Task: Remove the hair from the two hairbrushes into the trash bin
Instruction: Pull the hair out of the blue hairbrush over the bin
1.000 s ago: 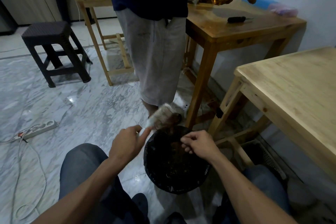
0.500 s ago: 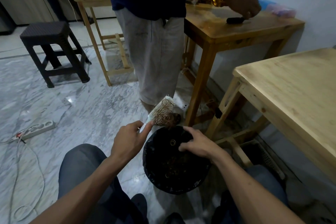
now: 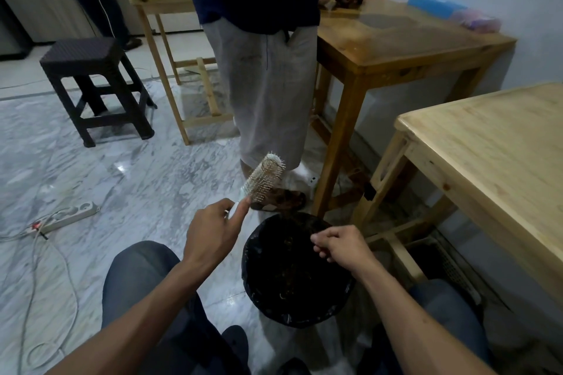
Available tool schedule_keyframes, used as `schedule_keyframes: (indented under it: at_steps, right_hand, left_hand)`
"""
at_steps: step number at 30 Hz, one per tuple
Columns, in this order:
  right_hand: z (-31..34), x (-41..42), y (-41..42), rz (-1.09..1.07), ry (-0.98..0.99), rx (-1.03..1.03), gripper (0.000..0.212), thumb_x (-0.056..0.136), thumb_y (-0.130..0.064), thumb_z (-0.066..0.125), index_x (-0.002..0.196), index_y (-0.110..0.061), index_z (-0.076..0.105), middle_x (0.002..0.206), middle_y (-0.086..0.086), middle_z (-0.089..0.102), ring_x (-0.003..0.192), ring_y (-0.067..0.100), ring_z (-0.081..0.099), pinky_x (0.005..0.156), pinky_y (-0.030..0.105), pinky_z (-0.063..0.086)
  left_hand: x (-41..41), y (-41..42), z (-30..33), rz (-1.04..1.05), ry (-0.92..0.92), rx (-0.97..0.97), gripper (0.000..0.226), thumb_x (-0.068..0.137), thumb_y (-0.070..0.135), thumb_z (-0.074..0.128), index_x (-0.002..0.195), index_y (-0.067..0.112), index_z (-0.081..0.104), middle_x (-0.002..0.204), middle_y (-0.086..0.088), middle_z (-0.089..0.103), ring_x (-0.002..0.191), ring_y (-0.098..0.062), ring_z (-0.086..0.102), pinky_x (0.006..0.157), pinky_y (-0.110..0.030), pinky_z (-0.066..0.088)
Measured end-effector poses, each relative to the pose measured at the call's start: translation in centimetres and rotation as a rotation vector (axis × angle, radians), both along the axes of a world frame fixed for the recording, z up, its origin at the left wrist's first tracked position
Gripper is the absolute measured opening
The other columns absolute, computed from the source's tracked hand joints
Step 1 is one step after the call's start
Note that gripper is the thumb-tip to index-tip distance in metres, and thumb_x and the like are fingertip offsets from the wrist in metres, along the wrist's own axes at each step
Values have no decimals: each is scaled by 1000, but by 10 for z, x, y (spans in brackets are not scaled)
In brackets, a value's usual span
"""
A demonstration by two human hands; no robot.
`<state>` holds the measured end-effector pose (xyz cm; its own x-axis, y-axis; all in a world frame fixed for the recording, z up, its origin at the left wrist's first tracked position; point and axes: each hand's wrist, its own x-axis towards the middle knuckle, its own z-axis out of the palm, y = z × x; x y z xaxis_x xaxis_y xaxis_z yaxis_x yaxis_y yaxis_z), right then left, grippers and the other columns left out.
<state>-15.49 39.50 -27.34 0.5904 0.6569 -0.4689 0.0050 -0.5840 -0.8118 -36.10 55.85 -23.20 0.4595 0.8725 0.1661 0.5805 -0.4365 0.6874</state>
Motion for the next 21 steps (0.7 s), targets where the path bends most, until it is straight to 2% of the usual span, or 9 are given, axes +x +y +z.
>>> schedule_keyframes:
  at_steps: [2, 4, 6, 7, 9, 11, 14, 17, 21]
  right_hand:
    - [-1, 2, 1, 41, -66, -77, 15, 94, -26, 75, 83, -19, 82, 83, 0, 78, 78, 13, 71, 72, 30, 58]
    - [5, 2, 8, 135, -105, -150, 14, 91, -21, 74, 104, -22, 81, 106, 0, 76, 98, 18, 70, 88, 36, 60]
    - [16, 0, 18, 213, -51, -147, 60, 85, -12, 74, 142, -25, 59, 135, 1, 58, 110, 20, 64, 92, 37, 60]
    - [24, -3, 22, 211, 22, -80, 79, 83, -8, 75, 153, -27, 45, 141, 0, 47, 110, 18, 62, 88, 35, 61]
    - [36, -8, 29, 195, 183, 147, 95, 82, -3, 79, 159, -29, 31, 144, -5, 42, 108, 13, 62, 81, 32, 62]
    - [42, -12, 32, 224, 315, 268, 82, 84, -12, 82, 153, -27, 40, 139, -7, 58, 106, 16, 70, 79, 30, 60]
    - [41, -22, 34, 265, 357, 261, 49, 87, -25, 81, 133, -15, 65, 112, 4, 78, 89, 16, 74, 76, 26, 57]
    - [24, -29, 32, 164, 330, 301, 20, 92, -21, 76, 105, -5, 78, 82, 4, 74, 67, 7, 65, 64, 19, 53]
    - [8, -25, 20, 132, 120, 95, 18, 96, -18, 73, 94, -2, 79, 73, 2, 70, 62, 7, 60, 60, 20, 53]
  left_hand:
    - [1, -3, -2, -7, 17, 6, 60, 92, 66, 49, 67, 13, 64, 43, 0, 42, 40, -14, 42, 47, -31, 32]
    - [2, -7, -3, -20, 20, 11, 58, 92, 65, 49, 67, 15, 64, 44, 1, 42, 41, -14, 43, 47, -31, 32]
    - [4, -10, -2, -48, 29, 21, 54, 92, 64, 50, 67, 18, 63, 43, 3, 41, 41, -14, 44, 46, -31, 32]
    - [5, -12, -2, -67, 32, 30, 52, 92, 64, 50, 67, 20, 62, 42, 4, 41, 41, -13, 44, 46, -30, 32]
    - [7, -16, 1, -105, 38, 54, 47, 93, 62, 52, 66, 24, 59, 42, 6, 42, 40, -12, 44, 44, -29, 31]
    - [9, -18, 5, -118, 49, 67, 42, 93, 61, 54, 64, 29, 55, 42, 7, 43, 41, -11, 46, 44, -26, 30]
    - [11, -18, 7, -117, 45, 69, 41, 93, 59, 55, 61, 34, 47, 41, 7, 43, 41, -10, 46, 45, -26, 29]
    - [12, -16, 7, -115, 30, 56, 40, 92, 59, 56, 61, 35, 50, 40, 7, 43, 42, -9, 48, 45, -27, 31]
    - [10, -12, 4, -101, 23, 42, 44, 93, 62, 52, 64, 29, 57, 41, 6, 41, 42, -12, 46, 47, -30, 35]
